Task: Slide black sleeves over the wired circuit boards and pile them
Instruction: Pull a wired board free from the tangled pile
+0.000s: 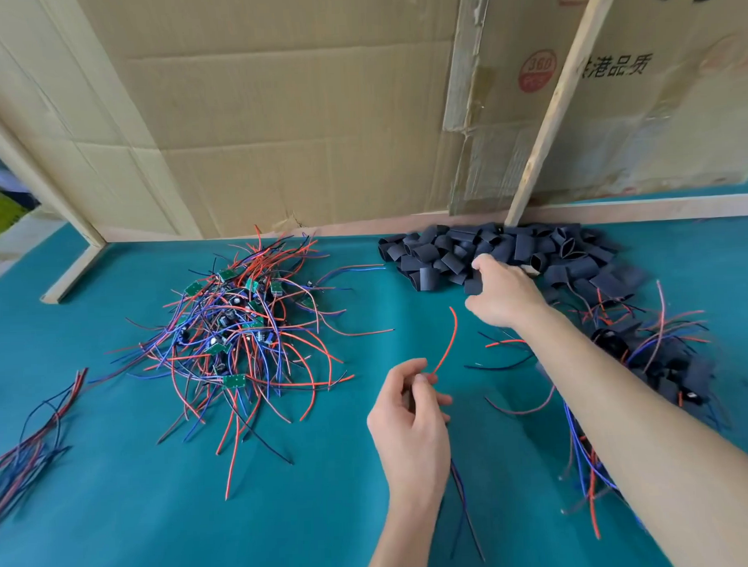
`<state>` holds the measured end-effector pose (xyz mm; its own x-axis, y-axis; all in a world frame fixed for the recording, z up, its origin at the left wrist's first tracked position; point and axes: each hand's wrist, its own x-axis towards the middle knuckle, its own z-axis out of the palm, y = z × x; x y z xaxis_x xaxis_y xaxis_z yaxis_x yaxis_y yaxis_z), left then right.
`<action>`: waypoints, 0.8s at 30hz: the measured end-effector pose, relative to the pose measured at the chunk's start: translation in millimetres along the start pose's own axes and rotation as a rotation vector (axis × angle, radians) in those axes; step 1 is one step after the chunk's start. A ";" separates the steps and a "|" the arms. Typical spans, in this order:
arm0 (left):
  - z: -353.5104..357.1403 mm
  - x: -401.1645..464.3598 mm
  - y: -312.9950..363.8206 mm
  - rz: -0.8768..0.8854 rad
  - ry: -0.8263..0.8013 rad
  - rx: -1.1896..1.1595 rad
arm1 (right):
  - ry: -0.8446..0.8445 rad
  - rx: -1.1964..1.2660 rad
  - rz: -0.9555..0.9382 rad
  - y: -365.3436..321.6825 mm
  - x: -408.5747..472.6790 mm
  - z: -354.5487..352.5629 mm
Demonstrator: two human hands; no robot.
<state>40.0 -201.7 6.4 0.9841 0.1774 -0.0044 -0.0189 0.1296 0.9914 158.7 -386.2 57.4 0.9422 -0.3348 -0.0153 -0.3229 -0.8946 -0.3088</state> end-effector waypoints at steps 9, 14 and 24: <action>-1.4 1.7 -3.1 0.030 0.003 0.003 | 0.164 0.048 0.072 -2.8 1.8 21.8; -1.9 1.4 -3.9 0.060 0.018 0.013 | 0.294 0.591 0.096 -6.5 -43.5 9.6; -2.3 2.9 -7.0 0.101 -0.006 0.046 | -0.034 1.098 -0.054 -34.9 -139.9 34.3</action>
<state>42.6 -199.8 -0.9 0.9788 0.1810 0.0962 -0.1098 0.0668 0.9917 41.3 -297.9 37.7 0.9602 -0.2793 0.0027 -0.0414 -0.1517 -0.9876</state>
